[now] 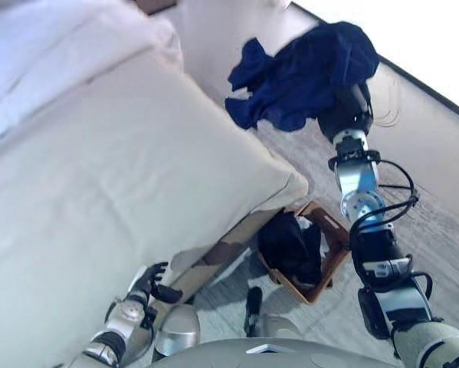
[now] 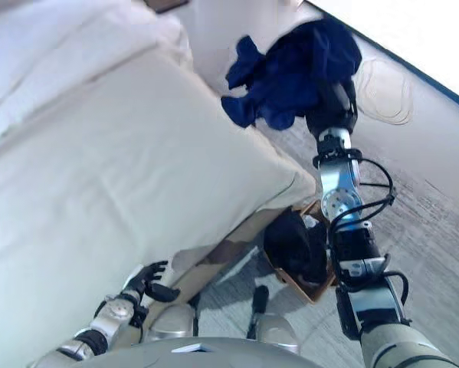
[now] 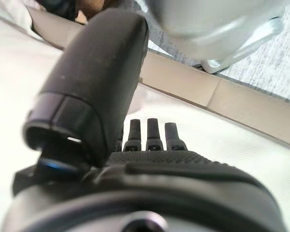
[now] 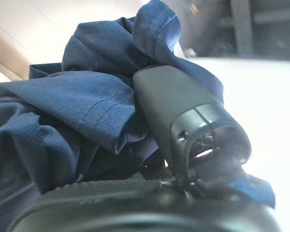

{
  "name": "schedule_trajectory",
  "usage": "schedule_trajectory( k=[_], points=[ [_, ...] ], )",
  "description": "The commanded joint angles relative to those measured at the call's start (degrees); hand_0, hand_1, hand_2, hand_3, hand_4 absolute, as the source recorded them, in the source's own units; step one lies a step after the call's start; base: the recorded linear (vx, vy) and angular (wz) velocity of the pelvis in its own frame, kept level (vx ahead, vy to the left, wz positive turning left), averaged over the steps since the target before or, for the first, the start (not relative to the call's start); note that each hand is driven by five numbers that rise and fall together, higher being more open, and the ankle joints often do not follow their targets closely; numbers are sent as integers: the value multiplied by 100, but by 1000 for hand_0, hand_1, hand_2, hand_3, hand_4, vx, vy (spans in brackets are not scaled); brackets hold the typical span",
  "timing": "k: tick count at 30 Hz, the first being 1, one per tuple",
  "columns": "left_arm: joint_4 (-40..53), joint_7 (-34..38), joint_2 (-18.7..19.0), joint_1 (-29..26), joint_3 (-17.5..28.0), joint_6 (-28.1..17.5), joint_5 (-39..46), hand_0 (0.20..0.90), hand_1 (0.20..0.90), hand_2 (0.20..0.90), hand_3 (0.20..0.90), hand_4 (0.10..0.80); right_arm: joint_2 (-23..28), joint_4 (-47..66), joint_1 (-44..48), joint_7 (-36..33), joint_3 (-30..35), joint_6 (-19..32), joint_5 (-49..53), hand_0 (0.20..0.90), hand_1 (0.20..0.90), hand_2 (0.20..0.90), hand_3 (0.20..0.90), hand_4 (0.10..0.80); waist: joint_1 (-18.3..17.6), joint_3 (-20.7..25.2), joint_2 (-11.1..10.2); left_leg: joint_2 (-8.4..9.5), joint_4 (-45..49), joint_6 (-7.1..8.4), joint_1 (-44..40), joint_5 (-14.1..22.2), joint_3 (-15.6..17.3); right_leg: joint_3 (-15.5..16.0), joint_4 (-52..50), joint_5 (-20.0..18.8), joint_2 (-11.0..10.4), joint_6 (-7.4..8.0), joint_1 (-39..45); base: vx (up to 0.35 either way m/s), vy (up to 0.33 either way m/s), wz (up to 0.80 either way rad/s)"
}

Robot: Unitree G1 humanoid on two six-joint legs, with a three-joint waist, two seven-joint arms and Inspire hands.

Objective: Pick up the clothes from the bed and place them into the basket

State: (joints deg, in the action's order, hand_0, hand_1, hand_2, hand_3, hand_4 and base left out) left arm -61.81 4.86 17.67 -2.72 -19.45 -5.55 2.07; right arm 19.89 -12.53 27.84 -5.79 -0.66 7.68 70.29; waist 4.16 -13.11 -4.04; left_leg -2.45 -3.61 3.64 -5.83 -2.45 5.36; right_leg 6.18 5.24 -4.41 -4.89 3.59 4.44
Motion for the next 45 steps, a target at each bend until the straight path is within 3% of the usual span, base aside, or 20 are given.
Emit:
schedule_trajectory(
  k=[1,3,5,11,19,25,27,29,33,34,35,40,45],
  points=[
    [-474,115,15,-156,-244,-114,-197,900,900,900,900,800,510,-117,294,93,406,505,-677,300,300,300,200,100,-119,561,-47,211,93,-309,-3,553,-111,141,-100,88,16,151,-17,7,-86,-33],
    [-478,121,6,-174,-197,-98,-212,900,900,900,900,800,578,-305,275,92,418,447,-840,300,300,300,200,100,-147,575,-46,202,83,-298,-36,560,-71,116,-85,87,33,140,-8,14,-69,-25],
    [-492,41,30,-215,-112,-58,-332,900,900,900,900,800,781,-753,113,-115,345,513,-2041,300,300,300,200,100,-237,601,-31,174,138,-275,-44,563,-19,23,-107,100,65,96,-7,21,-123,-26],
    [-442,-25,7,-259,-197,-82,-302,900,900,900,900,800,925,-1262,-122,-283,282,529,-2371,300,300,300,200,100,-310,511,17,97,347,-229,69,560,-92,-74,-249,191,148,3,-71,12,-143,-8],
    [-130,49,-97,-901,-720,-248,-214,900,900,900,900,800,1138,-2498,538,-1057,301,904,-2997,300,300,300,200,100,-270,-420,305,20,1050,-38,1015,420,-490,156,-873,372,121,-173,-731,-210,-153,14],
    [307,298,-126,-1171,-947,-634,91,900,900,900,900,800,1662,-3425,1199,-2189,-216,772,-4670,300,300,300,200,100,-312,-1360,718,149,1723,-56,2003,333,-738,98,-1736,536,-5,-302,-1784,-146,-43,4],
    [383,321,-127,-1196,-955,-650,111,900,900,900,900,800,1751,-3576,1307,-2306,-300,631,-4864,300,300,300,200,100,-313,-1432,788,168,1773,-69,2138,313,-753,99,-1874,572,-20,-311,-1954,-20,2,-1],
    [609,366,-56,-1215,-1014,-769,180,900,900,900,900,800,1960,-3983,1561,-2569,-445,341,-5353,300,300,300,200,100,-279,-1656,977,208,1798,-84,2464,194,-777,134,-2170,639,-26,-331,-2378,-37,-20,8],
    [1099,348,136,-1071,-1152,-963,241,900,900,900,900,800,2299,-4547,1897,-2927,-675,-251,-5595,307,307,307,208,108,-169,-1668,1315,188,1525,-76,3139,-156,-742,152,-2551,753,56,-357,-3243,9,-10,7],
    [1190,346,198,-1035,-1174,-1012,341,900,900,900,900,800,2392,-4787,2031,-2888,-707,-542,-5662,768,768,768,746,646,-123,-1668,1414,168,1408,-85,3323,-253,-728,133,-2672,799,77,-360,-3489,58,-10,-2],
    [1230,367,228,-1006,-1189,-1051,398,900,900,900,900,800,2432,-4946,2107,-2919,-753,-568,-5703,900,900,900,900,800,-92,-1668,1447,185,1366,-93,3435,-276,-738,117,-2797,871,72,-362,-3659,47,-10,1],
    [1465,400,387,-914,-1137,-1031,538,900,900,900,900,800,2648,-5026,2296,-3227,-931,-952,-6021,900,900,900,900,800,29,-1668,1532,224,1365,-130,4014,-376,-753,151,-3173,960,51,-376,-4319,9,-13,6],
    [1581,332,490,-831,-1040,-935,514,900,900,900,900,800,2768,-4510,2209,-3782,-997,-1009,-6669,900,900,900,900,800,53,-1668,1381,281,1604,-200,4255,-253,-807,197,-3184,881,58,-363,-4500,0,-28,15]
  ],
)
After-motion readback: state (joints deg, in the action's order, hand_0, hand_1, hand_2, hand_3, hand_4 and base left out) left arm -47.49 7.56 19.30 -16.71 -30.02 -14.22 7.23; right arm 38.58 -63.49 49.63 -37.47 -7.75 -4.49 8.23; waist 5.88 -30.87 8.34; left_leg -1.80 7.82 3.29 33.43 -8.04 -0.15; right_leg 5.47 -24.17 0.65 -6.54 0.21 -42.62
